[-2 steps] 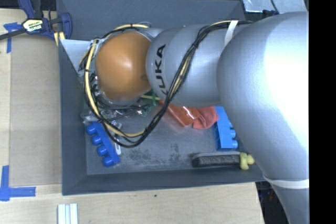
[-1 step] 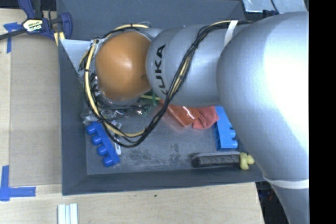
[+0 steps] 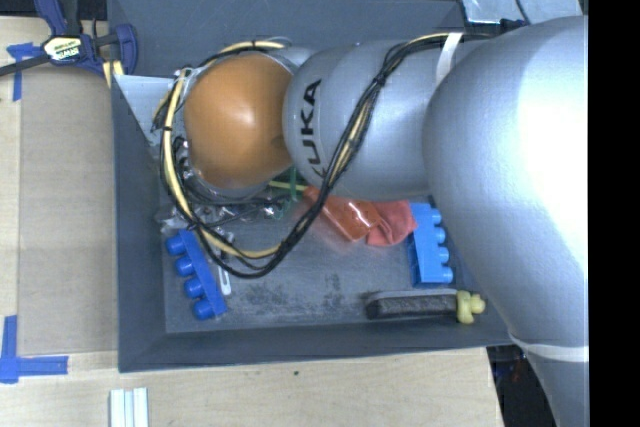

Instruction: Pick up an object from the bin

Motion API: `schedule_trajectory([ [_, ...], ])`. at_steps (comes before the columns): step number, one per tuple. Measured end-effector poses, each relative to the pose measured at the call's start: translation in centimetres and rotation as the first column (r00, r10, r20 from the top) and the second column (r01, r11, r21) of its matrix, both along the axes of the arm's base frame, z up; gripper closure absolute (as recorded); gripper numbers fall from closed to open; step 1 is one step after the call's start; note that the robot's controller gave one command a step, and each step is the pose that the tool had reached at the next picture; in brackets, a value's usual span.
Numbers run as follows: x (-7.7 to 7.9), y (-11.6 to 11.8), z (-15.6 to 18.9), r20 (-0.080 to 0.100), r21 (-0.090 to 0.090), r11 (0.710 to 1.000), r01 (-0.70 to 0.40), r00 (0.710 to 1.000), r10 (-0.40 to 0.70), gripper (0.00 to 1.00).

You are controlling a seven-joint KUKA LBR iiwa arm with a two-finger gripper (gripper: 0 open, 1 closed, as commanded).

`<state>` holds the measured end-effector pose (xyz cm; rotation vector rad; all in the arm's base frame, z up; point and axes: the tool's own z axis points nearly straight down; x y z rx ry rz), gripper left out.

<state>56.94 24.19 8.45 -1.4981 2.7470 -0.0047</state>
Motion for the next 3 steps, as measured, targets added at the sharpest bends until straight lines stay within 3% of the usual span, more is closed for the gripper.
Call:
schedule_trajectory([
  [3, 0.3, 0.1, 4.1, 0.013, 0.006, 1.000, 0.003, 1.000, -0.003, 1.00],
])
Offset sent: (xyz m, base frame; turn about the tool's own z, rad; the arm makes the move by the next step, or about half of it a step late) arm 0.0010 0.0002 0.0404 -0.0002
